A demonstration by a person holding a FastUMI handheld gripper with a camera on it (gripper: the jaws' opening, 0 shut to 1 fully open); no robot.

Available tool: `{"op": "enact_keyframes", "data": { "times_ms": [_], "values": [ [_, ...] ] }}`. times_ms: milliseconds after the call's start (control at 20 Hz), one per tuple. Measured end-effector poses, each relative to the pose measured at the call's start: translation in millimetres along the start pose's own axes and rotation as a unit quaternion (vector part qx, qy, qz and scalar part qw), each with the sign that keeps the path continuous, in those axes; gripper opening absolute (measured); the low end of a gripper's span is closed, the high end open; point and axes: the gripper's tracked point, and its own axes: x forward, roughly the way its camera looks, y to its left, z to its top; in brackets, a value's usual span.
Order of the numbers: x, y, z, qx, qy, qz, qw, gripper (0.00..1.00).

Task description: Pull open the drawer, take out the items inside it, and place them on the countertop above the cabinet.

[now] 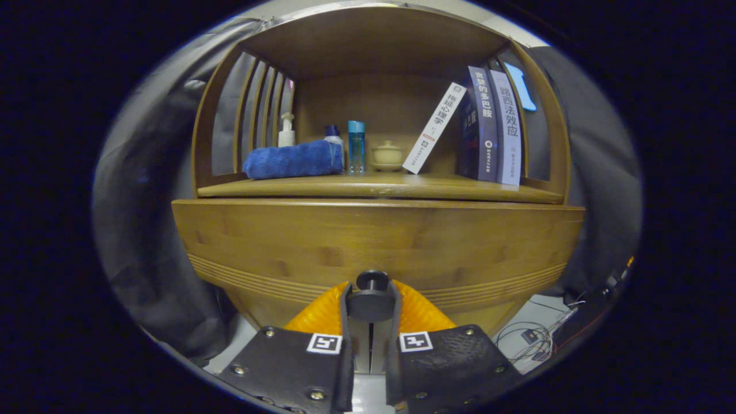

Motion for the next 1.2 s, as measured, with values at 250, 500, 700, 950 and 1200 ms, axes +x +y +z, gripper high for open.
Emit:
{"op": "enact_keyframes", "data": {
  "times_ms": [250,500,700,950,1200],
  "values": [
    [-45.2,1.1,-9.5,0.000,-0.004,0.011,1.000,0.22],
    [-85.0,1.4,-19.1,0.012,-0.001,0.021,1.000,0.22],
    [-111.0,2.4,-28.9,0.011,0.008,0.029,0.999,0.22],
    [-141.0,-0.2,-47.3,0.007,0.023,0.038,0.999,0.22],
    [-149.5,-0.9,-47.0,0.004,0.031,0.028,0.999,0.22]
  ]
}}
